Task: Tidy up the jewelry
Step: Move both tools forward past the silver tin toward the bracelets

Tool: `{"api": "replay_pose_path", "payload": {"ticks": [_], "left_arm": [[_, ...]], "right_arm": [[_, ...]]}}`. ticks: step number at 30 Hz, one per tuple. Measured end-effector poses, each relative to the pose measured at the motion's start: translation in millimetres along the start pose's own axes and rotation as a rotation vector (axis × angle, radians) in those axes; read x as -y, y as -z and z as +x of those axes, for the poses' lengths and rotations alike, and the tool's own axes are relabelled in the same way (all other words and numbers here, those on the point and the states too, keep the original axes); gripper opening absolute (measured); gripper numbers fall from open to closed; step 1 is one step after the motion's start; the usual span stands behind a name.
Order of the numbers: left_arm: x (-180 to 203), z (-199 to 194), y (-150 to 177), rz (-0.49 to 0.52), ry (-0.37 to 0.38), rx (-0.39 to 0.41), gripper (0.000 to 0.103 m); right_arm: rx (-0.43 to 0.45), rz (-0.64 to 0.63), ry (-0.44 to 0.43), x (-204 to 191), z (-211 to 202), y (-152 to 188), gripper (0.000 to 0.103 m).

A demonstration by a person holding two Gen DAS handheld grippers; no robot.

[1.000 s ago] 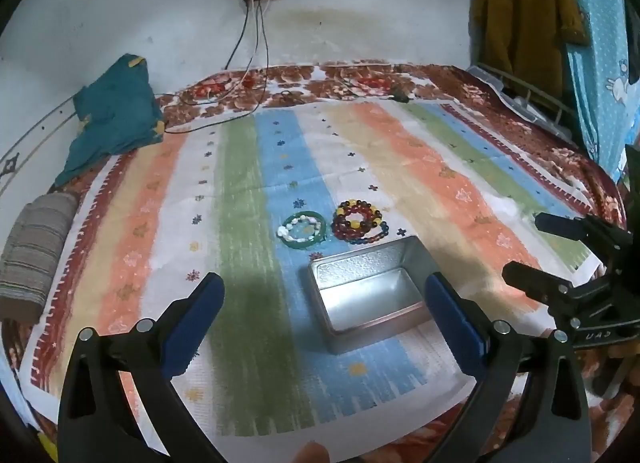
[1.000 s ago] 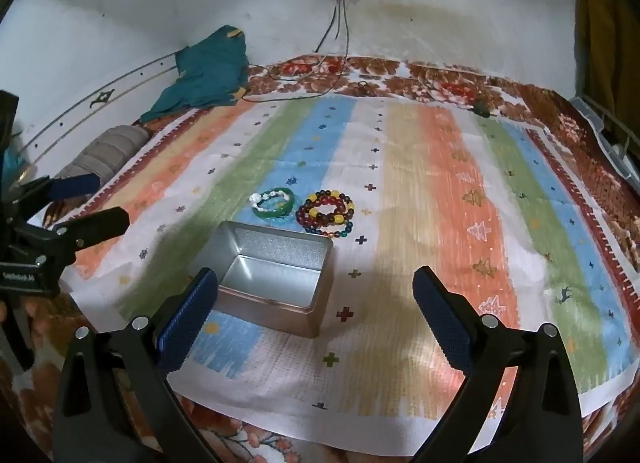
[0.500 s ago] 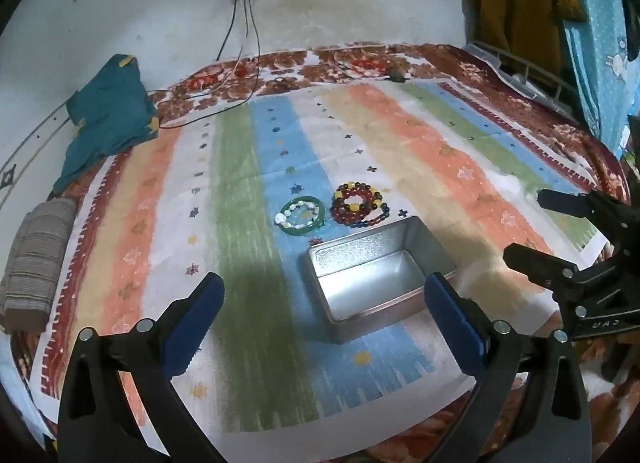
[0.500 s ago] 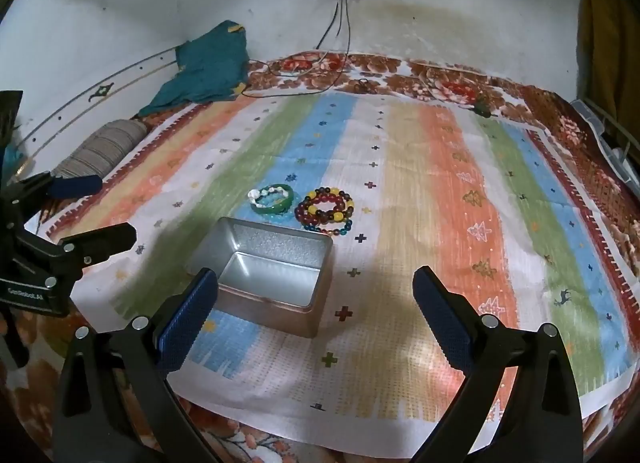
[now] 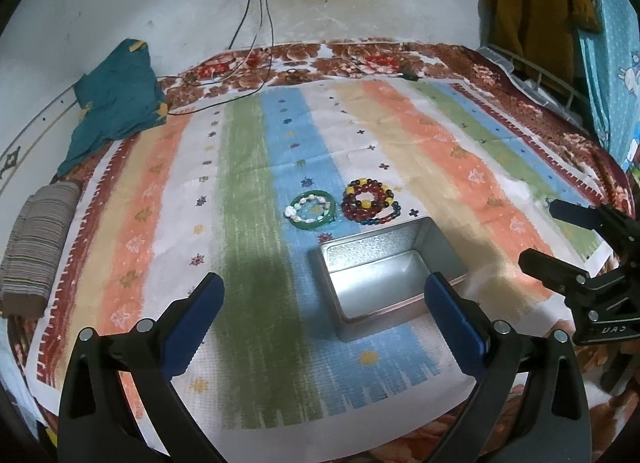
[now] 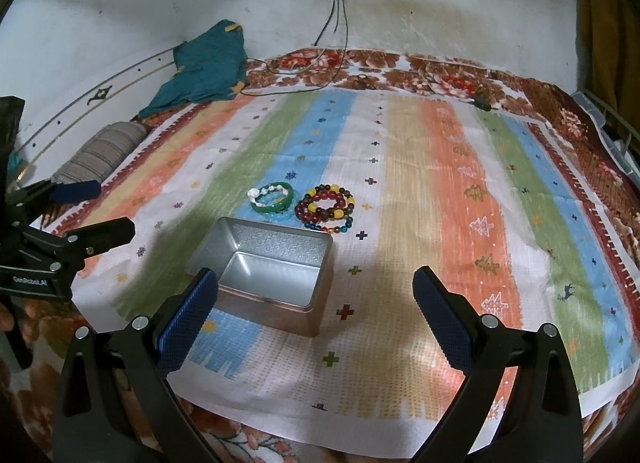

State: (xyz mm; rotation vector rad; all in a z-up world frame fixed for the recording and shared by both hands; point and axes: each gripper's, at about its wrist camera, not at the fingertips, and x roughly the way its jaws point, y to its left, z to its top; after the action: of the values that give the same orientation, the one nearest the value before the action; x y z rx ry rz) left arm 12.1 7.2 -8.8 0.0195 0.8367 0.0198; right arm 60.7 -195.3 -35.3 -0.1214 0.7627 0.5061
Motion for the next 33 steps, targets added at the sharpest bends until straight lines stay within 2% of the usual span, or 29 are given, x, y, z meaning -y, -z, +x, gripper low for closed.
{"api": "replay_pose_path", "payload": {"ticks": [33], "left_arm": [[-14, 13, -3, -0.019, -0.074, -0.05, 0.098]], "right_arm": [[-0.03, 0.027, 0.014, 8, 15, -6, 0.099]]}}
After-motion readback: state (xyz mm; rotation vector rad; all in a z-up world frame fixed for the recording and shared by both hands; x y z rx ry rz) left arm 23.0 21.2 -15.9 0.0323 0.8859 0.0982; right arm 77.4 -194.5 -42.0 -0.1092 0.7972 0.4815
